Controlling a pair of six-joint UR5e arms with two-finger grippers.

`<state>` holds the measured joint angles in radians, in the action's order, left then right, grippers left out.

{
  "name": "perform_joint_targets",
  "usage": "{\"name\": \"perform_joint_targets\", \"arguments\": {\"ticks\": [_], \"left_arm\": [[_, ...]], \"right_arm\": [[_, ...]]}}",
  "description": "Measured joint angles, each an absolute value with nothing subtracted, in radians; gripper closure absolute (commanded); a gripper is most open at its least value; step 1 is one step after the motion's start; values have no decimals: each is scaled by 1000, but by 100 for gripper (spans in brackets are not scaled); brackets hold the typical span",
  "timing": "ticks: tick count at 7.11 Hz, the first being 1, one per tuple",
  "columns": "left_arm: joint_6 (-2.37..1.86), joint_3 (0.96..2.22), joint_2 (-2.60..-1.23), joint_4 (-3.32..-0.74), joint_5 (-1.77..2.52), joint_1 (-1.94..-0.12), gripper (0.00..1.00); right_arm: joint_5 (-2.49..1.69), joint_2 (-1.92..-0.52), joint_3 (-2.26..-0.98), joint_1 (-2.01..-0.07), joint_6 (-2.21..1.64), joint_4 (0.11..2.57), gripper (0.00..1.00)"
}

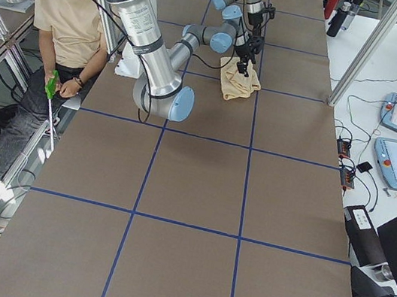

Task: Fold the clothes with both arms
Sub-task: 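Lift the bunched shirt with both grippers and fold it over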

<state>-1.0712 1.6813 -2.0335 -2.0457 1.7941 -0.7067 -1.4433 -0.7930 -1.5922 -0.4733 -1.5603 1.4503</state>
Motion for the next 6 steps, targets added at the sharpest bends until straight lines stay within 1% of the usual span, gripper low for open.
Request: {"name": "perform_joint_targets", "arguments": {"ticks": [1, 2, 4, 5, 6], "left_arm": [[-1030, 1688, -2019, -2047, 1815, -725, 0], [-1014, 1691, -2013, -2048, 1822, -734, 0], [-1007, 1692, -2011, -2048, 1825, -739, 0], [-1007, 1692, -2011, -2048, 1825, -740, 0], [-1008, 1692, -2011, -2048, 1825, -740, 0]], "right_arm": [[-1413, -781, -1596, -435, -1564, 1487, 9], [-1380, -772, -1596, -396, -1545, 1535, 11], [-1333, -767, -1585, -338, -1385, 1600, 15], [-1308, -760, -1569, -317, -1323, 1610, 19], [-1295, -745, -1549, -305, -1300, 1614, 20]]}}
